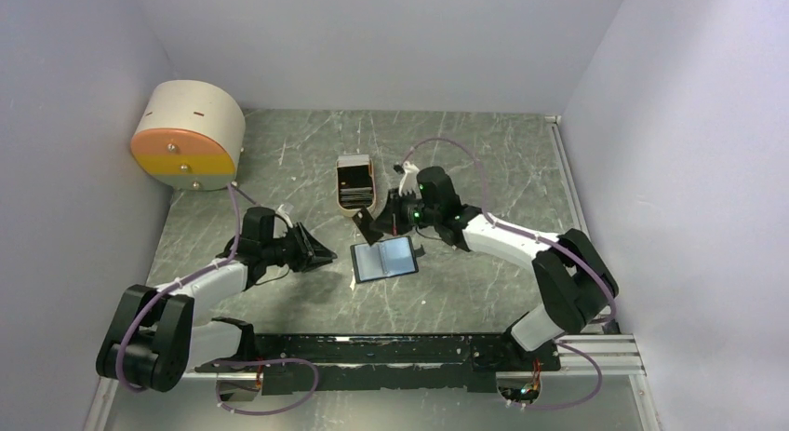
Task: Put the credit cards into the card holder
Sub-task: Insert the credit card into the card holder.
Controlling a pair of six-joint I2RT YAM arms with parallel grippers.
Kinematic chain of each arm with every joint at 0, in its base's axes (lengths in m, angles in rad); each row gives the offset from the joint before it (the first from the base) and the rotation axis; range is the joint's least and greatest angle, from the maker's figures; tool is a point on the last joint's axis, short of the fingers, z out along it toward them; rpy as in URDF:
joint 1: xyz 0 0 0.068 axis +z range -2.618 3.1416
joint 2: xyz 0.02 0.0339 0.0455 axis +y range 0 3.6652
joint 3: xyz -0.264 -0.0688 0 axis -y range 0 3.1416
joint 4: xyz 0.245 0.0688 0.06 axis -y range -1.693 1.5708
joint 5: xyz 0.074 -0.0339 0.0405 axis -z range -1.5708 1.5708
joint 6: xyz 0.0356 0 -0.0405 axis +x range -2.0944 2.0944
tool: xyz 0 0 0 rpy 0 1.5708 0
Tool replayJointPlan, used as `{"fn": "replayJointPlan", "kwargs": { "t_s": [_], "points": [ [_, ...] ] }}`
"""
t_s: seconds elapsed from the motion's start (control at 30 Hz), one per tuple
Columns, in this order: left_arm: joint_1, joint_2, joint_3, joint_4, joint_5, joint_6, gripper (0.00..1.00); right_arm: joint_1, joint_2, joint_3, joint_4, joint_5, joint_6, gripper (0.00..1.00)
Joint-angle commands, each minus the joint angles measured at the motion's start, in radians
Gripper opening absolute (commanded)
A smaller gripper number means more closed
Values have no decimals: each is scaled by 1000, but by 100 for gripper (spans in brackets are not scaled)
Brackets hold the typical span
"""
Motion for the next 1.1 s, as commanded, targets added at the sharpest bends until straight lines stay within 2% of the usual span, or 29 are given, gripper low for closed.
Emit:
{"fn": "replayJointPlan", "kwargs": {
  "t_s": [0.0,0.4,0.67,0.87,1.07],
  "points": [
    [-44,31,36,49,-3,-11,32,-15,2,-122,116,-57,300,0],
    [-196,230,145,112,-74,-42,26,-139,51,-275,202,-84,370,0],
    [-220,363,197,153,-64,-38,21,-167,123,-312,308,-119,371,0],
    [-230,406,207,156,-74,-32,14,-168,154,-344,381,-131,422,0],
    [-239,426,212,130,-99,-21,13,-168,161,-391,448,-134,465,0]
  ]
}}
